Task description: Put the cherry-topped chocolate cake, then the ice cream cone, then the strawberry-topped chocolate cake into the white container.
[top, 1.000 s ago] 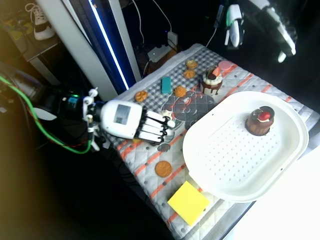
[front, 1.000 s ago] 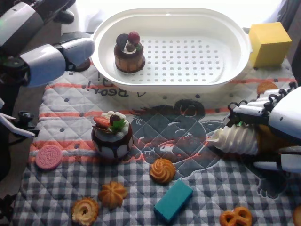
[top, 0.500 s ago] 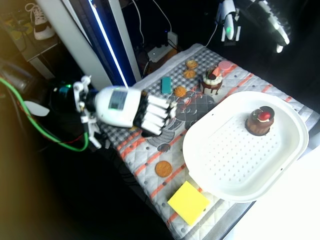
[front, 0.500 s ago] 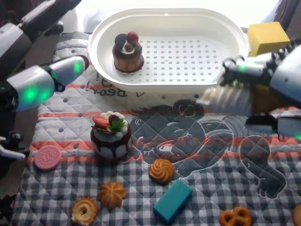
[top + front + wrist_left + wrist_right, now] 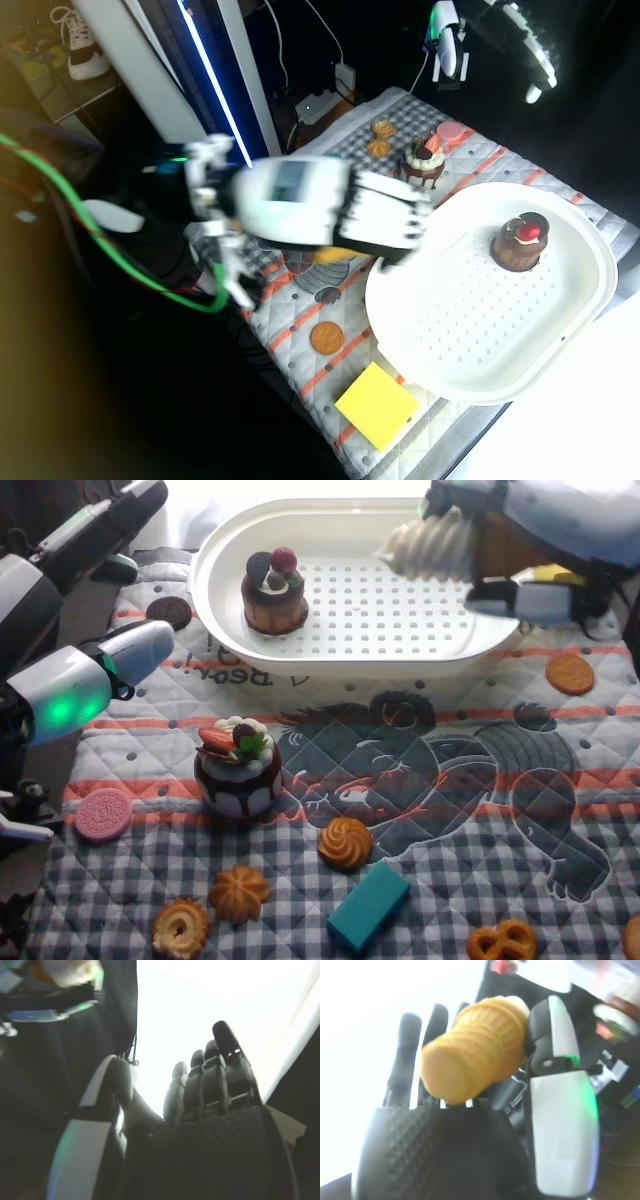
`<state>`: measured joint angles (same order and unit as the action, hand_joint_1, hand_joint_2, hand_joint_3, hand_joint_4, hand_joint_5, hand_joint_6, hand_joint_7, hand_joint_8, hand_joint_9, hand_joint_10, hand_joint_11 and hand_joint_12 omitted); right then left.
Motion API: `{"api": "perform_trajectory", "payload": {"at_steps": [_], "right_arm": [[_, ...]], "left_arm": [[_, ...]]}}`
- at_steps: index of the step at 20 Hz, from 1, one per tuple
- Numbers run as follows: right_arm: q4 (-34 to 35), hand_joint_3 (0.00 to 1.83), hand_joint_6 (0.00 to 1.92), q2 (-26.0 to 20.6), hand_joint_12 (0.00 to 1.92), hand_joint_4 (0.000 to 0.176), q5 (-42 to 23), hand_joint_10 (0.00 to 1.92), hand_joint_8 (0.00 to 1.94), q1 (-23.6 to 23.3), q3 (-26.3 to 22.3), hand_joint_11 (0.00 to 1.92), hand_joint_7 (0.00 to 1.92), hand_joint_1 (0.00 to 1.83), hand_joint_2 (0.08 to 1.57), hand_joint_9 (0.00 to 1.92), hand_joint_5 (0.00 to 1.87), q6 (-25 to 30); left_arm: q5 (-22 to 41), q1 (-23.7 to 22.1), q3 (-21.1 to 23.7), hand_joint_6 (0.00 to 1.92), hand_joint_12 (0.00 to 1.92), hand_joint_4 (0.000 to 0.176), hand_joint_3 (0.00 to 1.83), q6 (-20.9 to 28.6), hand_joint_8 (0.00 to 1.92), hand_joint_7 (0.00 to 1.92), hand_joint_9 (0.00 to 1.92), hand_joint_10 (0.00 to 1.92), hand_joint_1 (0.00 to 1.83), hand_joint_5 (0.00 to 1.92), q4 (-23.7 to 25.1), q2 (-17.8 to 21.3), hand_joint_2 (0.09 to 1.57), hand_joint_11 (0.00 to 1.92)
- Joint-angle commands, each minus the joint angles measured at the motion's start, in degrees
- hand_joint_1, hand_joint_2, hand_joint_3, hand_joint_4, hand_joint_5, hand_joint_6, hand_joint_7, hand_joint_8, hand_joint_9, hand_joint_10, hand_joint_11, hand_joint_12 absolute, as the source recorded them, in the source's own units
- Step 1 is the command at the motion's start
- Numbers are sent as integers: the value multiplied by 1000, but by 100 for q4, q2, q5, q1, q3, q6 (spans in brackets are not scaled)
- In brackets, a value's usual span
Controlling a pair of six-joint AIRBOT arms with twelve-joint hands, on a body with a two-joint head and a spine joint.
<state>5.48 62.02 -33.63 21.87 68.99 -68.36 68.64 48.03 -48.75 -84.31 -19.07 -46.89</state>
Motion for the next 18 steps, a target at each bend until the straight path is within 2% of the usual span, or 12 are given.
{"api": "perform_trajectory", "payload": {"at_steps": [1,3,4,6,7,9,10,11,12,13,17,18], "right_arm": [[106,9,1535,106,1921,0,-164,1913,1682,-102,184,1118,680,1133,1322,1004,589,-32],[279,1,1400,581,1921,0,309,1891,1760,-234,741,764,663,1152,1336,727,557,-32],[323,0,1488,721,1921,0,451,1915,1905,-283,904,1189,933,1068,1321,1114,608,-32],[369,0,1500,1014,1921,0,743,1920,1934,-396,1229,1350,1030,1057,1316,1259,623,-33],[394,0,1416,1112,1880,0,839,1738,1625,-423,1344,874,712,1268,1304,855,485,-33],[412,0,646,1145,1777,0,870,1160,559,-444,1382,95,230,1013,1258,154,91,-35],[412,0,283,1145,1305,40,869,603,243,-459,1350,18,76,856,1246,30,17,-35],[412,3,56,1144,260,67,866,120,48,-465,1301,3,14,777,1229,5,3,-35],[411,0,10,1139,51,75,858,23,9,-467,1252,0,2,753,1207,0,0,-35],[411,0,1,1138,9,90,835,4,1,-467,1211,0,0,700,1192,0,0,-35],[380,0,0,852,24,43,611,0,0,-465,739,49,0,695,1187,0,0,-39],[349,14,0,591,934,59,465,0,0,-416,522,9,0,695,1172,29,0,-39]], "left_arm": [[761,-52,-14,14,743,44,5,28,15,157,116,31,742,140,152,1,1405,0],[767,-53,-27,8,800,22,7,28,10,168,124,32,752,137,193,-46,1429,0],[759,-53,-33,5,797,13,6,28,3,156,116,28,726,132,197,-54,1431,0],[748,-52,-49,5,774,11,5,33,2,157,118,28,716,136,209,-60,1438,0],[738,-54,-62,5,739,13,2,50,2,161,116,25,676,144,217,-76,1440,0],[735,-56,-80,2,813,11,0,77,1,152,115,23,659,142,227,-106,1438,0],[738,-54,-78,0,831,12,0,87,0,142,108,19,682,139,227,-106,1429,0],[744,-51,-77,2,862,10,0,101,1,141,106,17,681,135,227,-105,1434,0],[751,-46,-75,2,911,9,0,110,1,145,110,18,693,137,223,-105,1431,0],[761,-35,-69,5,959,11,0,113,1,148,112,19,705,129,217,-103,1428,0],[801,40,3,3,1023,24,0,114,0,127,118,21,727,127,209,-42,1396,0],[803,74,39,4,912,34,0,114,1,117,120,22,773,132,209,-5,1358,0]]}}
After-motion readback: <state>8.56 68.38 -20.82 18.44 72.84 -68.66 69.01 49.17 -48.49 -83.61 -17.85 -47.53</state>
